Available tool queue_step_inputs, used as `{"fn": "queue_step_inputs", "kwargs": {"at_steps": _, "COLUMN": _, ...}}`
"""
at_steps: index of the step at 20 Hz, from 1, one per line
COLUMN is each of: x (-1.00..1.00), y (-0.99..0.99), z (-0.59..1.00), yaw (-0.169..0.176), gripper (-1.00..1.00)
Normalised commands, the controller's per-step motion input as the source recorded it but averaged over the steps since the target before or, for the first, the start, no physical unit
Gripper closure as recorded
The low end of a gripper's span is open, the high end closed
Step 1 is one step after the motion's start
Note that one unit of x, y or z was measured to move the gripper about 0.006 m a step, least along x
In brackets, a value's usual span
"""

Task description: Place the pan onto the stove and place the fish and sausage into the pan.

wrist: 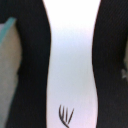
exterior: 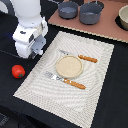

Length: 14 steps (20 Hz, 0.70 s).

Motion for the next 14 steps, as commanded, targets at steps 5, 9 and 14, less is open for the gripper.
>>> {"fn": "queue_step_inputs", "kwargs": {"at_steps": 5, "x": 0.0, "y": 0.0, "z": 0.08, "yaw": 0.0, "gripper": 1.0}}
{"fn": "queue_step_inputs", "kwargs": {"at_steps": 9, "x": 0.18, "y": 0.15, "z": 0.59, "yaw": -0.028, "gripper": 1.0}}
{"fn": "queue_step_inputs", "kwargs": {"at_steps": 14, "x": 0.51, "y": 0.7, "z": 1.0, "yaw": -0.056, "gripper": 1.0}}
